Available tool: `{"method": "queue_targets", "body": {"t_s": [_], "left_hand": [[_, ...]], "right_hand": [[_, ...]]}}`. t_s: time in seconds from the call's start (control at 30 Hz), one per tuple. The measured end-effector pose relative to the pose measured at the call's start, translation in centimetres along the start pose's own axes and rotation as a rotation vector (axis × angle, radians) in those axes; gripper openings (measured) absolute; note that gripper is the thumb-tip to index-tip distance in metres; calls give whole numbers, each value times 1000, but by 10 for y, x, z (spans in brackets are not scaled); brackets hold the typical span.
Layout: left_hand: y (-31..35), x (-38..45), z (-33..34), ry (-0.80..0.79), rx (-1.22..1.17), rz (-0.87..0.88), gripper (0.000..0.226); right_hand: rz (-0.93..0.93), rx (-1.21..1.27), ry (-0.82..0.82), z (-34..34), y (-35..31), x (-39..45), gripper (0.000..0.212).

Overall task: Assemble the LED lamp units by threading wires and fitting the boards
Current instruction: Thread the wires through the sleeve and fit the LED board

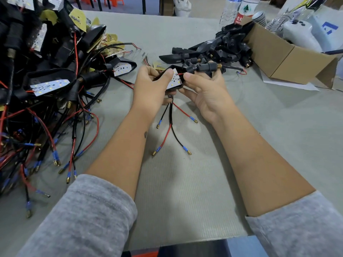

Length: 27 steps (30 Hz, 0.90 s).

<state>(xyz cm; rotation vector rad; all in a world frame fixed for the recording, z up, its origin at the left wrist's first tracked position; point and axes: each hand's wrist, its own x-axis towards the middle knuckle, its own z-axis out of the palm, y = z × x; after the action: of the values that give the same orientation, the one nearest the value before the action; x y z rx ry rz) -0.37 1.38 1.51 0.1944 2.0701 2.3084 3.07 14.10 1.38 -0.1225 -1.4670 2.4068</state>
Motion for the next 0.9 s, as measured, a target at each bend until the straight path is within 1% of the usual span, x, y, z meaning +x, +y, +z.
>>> {"method": "queue_targets", "body": {"t_s": [0.07, 0.17, 0.2, 0.27, 0.3, 0.37, 0.43, 0.5, 0.63, 0.7, 0.8, 0.9], "left_hand": [[0, 0, -1, 0, -27, -23, 26], [1, 1, -3, 21, -23, 14, 22], [1, 2, -4, 41, -32, 27, 20], [1, 4, -7, 102, -72, 35, 18], [2, 6, -9, 140, -95, 27, 17], [2, 8, -13, 212, -172, -12, 16], [4, 10, -16, 258, -274, -51, 16], [5, 11, -17, 273, -314, -65, 19], [4, 11, -16, 261, -305, -66, 21], [4, 11, -16, 256, -299, -69, 20], [4, 12, -17, 241, -278, -106, 18], [6, 13, -18, 236, -360, -163, 19]], "right_hand": [[2, 21, -21, -1, 0, 0, 52], [22, 48, -33, -2, -2, -1, 49], [37, 53, -26, -2, -3, 0, 45], [69, 37, 15, -2, -6, 1, 22], [100, 39, 41, -2, -7, 1, 17], [146, 58, 94, -4, -8, 3, 32], [128, 69, 134, -5, -7, 5, 37], [87, 53, 179, -5, -5, 6, 33], [21, 98, 289, -5, -4, 6, 14], [5, 139, 339, -7, -6, 7, 15], [-30, 134, 360, -10, -5, 8, 16], [-65, 111, 375, -10, -4, 9, 15]]}}
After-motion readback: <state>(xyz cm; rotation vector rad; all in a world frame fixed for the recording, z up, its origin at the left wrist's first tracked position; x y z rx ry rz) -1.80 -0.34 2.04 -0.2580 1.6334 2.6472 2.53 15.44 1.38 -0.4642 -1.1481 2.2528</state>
